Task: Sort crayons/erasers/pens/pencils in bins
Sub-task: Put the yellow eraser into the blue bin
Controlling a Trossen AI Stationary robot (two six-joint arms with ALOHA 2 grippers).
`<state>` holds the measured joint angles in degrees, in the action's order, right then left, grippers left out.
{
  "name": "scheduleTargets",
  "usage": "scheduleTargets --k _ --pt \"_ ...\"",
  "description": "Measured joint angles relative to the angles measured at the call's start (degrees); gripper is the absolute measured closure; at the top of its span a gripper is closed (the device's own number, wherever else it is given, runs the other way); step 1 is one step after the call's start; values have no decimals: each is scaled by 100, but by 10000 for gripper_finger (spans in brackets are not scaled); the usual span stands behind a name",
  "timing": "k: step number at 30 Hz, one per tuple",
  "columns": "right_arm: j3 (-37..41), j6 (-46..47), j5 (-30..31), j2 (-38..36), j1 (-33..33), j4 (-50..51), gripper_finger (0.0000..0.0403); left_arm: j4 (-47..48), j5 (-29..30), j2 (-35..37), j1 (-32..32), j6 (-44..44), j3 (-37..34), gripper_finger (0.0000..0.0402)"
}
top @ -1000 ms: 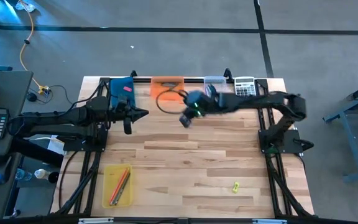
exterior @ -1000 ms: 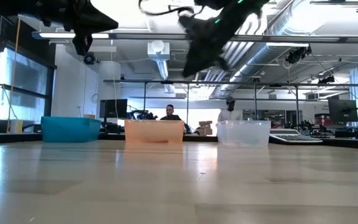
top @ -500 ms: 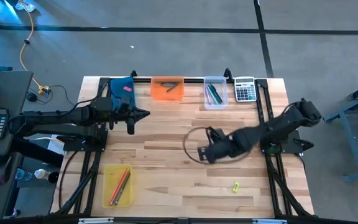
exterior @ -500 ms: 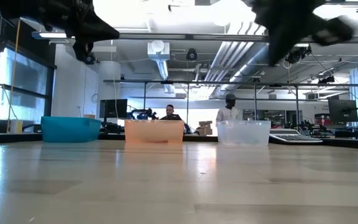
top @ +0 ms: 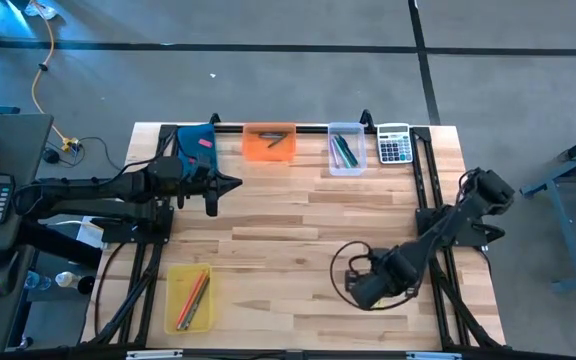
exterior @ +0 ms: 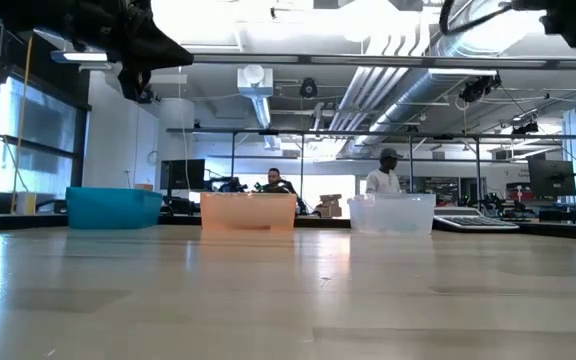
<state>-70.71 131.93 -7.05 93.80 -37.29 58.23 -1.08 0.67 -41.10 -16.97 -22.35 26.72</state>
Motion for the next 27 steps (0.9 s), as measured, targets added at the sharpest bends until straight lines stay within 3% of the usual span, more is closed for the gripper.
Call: scheduleTargets --k 6,19,27 --pt "1 112 -311 457 -37 -372 386 0 0 0 0 2 0 401" --pt "1145 339 -557 537 -379 -2114 237 0 -181 0 2 10 0 401" --pt "1258 411 -615 535 -392 -1653 227 0 -177 0 2 -59 0 402"
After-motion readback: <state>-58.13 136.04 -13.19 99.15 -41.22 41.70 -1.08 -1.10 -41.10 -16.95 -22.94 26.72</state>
